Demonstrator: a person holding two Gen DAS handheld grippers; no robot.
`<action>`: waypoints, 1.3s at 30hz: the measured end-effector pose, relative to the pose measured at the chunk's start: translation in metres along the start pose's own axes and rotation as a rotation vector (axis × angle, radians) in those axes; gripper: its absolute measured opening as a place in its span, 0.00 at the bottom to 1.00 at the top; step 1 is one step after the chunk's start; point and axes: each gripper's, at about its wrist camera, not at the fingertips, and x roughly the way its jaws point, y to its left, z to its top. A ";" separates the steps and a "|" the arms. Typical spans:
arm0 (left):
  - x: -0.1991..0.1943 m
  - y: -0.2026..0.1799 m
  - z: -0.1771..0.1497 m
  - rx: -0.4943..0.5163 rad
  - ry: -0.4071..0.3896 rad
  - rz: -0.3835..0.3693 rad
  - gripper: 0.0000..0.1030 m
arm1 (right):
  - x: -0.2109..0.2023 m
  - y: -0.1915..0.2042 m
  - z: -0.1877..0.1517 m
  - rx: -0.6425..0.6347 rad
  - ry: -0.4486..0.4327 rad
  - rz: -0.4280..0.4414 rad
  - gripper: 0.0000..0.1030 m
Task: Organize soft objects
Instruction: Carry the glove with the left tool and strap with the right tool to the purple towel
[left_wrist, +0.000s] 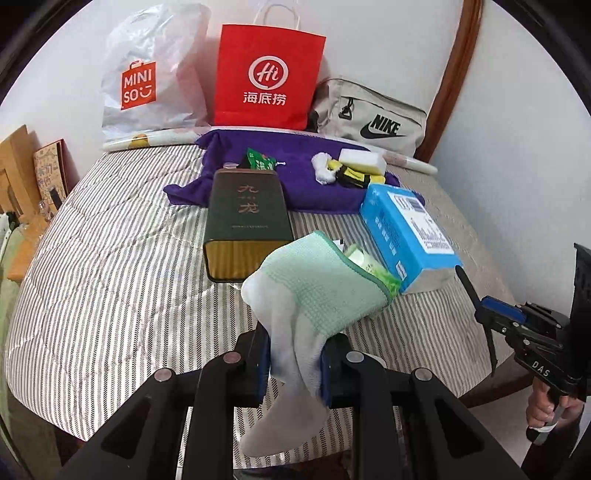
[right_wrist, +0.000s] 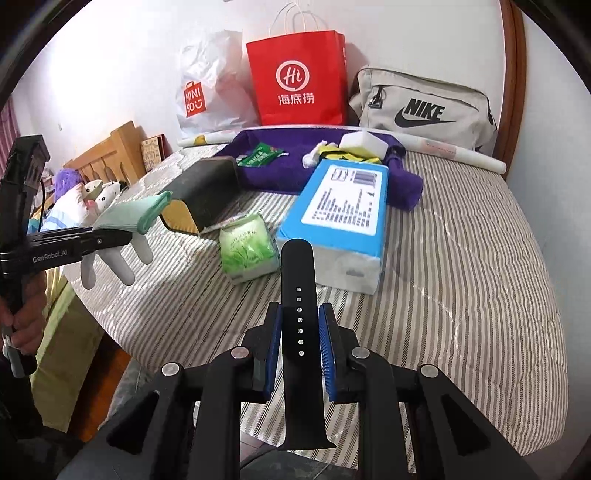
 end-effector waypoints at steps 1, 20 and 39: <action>-0.003 0.001 0.001 -0.006 -0.005 -0.006 0.19 | 0.000 0.000 0.002 0.002 0.000 -0.002 0.20; -0.031 0.010 0.056 -0.008 -0.097 -0.007 0.19 | -0.009 0.010 0.064 -0.012 -0.053 0.000 0.20; 0.009 0.036 0.110 -0.022 -0.075 -0.009 0.19 | 0.034 0.006 0.125 -0.014 -0.047 -0.002 0.20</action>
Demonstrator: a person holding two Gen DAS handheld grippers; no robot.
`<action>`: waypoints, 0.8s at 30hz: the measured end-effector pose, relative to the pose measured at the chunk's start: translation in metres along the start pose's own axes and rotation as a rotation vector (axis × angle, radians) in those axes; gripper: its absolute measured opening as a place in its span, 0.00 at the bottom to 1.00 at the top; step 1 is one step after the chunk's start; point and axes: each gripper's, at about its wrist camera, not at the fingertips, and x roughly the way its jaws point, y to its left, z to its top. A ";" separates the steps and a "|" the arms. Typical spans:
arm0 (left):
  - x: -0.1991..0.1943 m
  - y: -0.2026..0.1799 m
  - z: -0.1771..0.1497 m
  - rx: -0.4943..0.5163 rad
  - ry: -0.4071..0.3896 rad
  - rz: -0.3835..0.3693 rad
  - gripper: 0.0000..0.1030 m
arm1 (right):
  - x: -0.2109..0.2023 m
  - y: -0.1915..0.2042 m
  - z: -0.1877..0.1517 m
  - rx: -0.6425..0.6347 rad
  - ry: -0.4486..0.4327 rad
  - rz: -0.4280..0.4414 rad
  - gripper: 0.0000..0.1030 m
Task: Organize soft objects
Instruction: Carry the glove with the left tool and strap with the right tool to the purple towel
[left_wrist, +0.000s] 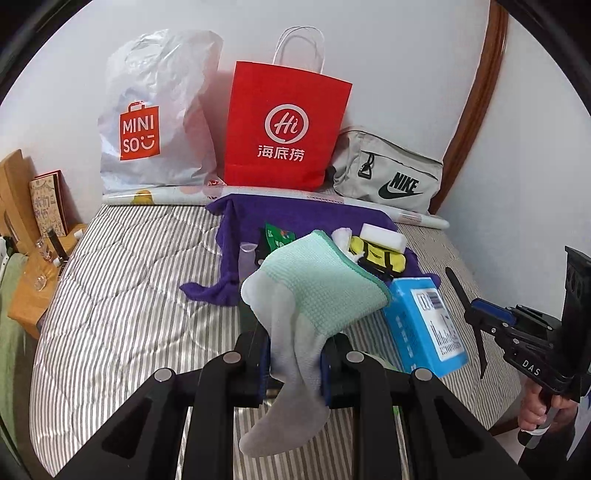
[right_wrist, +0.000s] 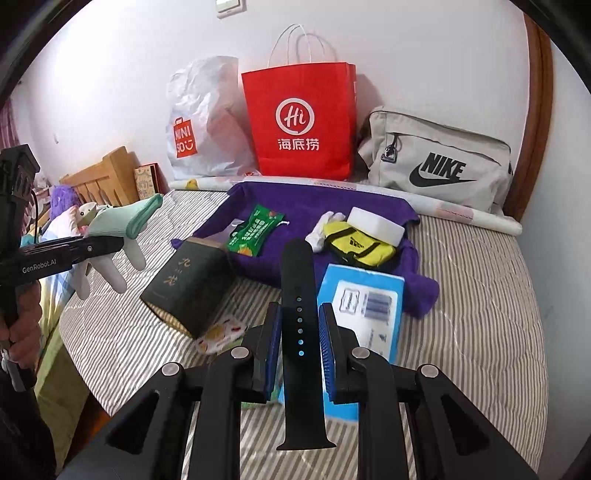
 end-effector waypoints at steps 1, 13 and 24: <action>0.002 0.001 0.002 0.000 0.002 0.000 0.19 | 0.003 0.000 0.002 0.000 0.001 0.001 0.20; 0.038 0.010 0.030 -0.002 0.032 -0.004 0.19 | 0.041 0.002 0.038 -0.019 0.007 0.013 0.20; 0.078 0.024 0.053 -0.027 0.042 -0.007 0.20 | 0.077 0.000 0.068 -0.026 0.014 0.022 0.20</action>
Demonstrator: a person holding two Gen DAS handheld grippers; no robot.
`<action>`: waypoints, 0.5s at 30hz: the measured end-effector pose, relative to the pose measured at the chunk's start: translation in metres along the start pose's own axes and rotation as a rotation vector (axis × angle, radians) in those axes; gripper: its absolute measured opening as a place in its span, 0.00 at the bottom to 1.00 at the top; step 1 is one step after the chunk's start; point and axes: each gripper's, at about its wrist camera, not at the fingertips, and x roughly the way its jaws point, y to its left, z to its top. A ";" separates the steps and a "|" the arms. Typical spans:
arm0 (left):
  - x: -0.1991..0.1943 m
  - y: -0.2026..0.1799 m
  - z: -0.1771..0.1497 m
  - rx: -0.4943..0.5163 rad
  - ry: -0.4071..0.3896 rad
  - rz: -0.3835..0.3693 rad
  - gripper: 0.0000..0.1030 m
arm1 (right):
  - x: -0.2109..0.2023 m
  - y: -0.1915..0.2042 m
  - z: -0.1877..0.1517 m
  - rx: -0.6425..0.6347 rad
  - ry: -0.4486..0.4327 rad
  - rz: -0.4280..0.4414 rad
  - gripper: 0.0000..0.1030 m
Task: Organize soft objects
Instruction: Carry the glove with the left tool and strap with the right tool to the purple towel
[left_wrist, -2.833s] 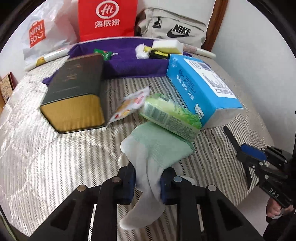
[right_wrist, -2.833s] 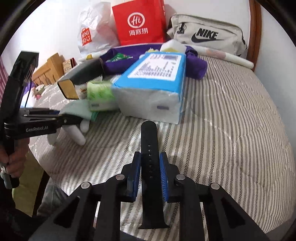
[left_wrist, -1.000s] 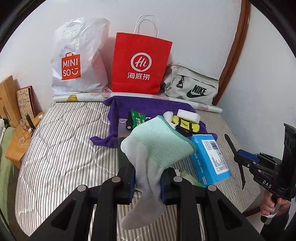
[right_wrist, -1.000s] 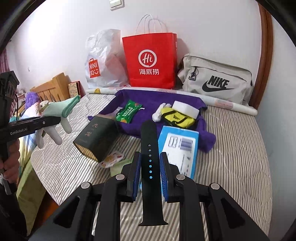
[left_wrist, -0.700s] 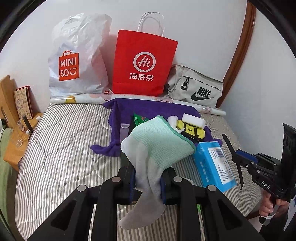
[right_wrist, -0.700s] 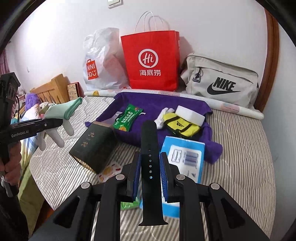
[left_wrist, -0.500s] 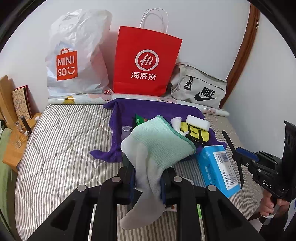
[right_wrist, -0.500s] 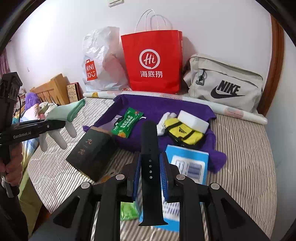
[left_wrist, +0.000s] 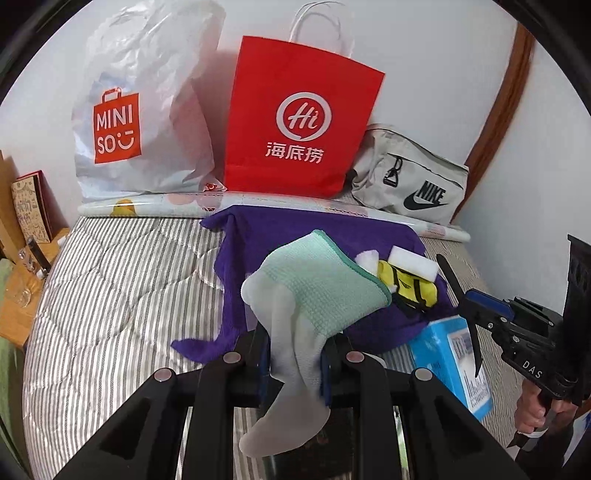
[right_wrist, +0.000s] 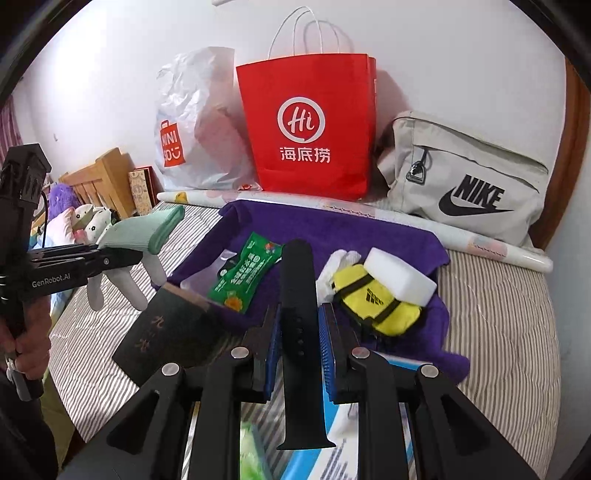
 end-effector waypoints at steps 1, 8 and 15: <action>0.004 0.001 0.002 -0.003 0.003 -0.004 0.19 | 0.003 0.000 0.002 0.001 0.001 0.001 0.20; 0.029 0.004 0.019 -0.008 0.028 -0.010 0.19 | 0.029 -0.006 0.019 0.005 0.008 0.011 0.20; 0.057 -0.004 0.035 0.004 0.064 -0.016 0.19 | 0.051 -0.010 0.037 -0.009 0.020 0.011 0.20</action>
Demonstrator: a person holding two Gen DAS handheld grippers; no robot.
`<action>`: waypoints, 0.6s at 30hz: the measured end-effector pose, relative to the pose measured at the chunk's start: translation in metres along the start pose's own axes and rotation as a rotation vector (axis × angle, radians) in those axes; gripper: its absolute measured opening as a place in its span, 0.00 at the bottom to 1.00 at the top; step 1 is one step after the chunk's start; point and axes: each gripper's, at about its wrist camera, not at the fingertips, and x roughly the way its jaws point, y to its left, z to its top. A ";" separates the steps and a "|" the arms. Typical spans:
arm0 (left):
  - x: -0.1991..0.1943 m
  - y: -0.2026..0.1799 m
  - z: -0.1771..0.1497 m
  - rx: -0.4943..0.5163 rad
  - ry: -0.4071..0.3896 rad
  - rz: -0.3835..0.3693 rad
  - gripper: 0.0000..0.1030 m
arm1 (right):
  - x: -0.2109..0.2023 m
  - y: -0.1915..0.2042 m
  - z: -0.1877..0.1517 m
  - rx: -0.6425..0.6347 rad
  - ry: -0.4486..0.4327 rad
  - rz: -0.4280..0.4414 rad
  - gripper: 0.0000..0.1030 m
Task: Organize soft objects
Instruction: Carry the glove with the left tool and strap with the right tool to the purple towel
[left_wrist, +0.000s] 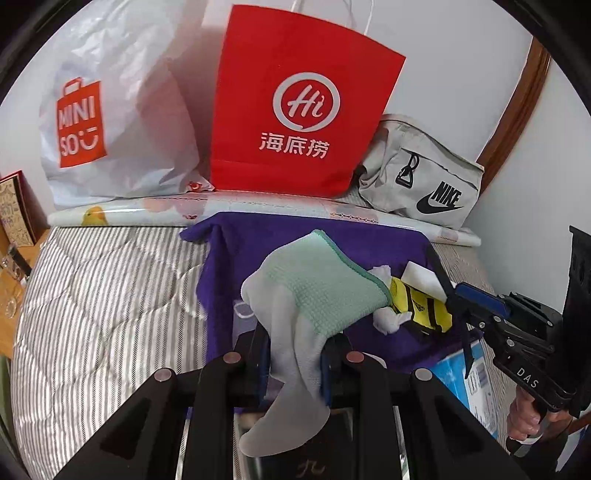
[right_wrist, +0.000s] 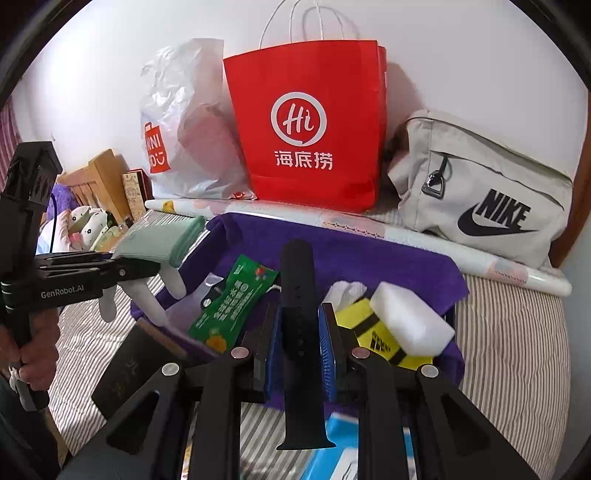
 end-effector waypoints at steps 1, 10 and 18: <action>0.003 -0.001 0.001 0.003 0.006 -0.003 0.20 | 0.003 -0.001 0.002 0.002 0.005 0.001 0.20; 0.031 -0.006 0.016 0.016 0.057 0.002 0.20 | 0.038 -0.014 0.009 0.030 0.072 0.014 0.20; 0.057 0.000 0.018 0.003 0.126 0.001 0.20 | 0.061 -0.015 0.011 0.015 0.122 0.012 0.20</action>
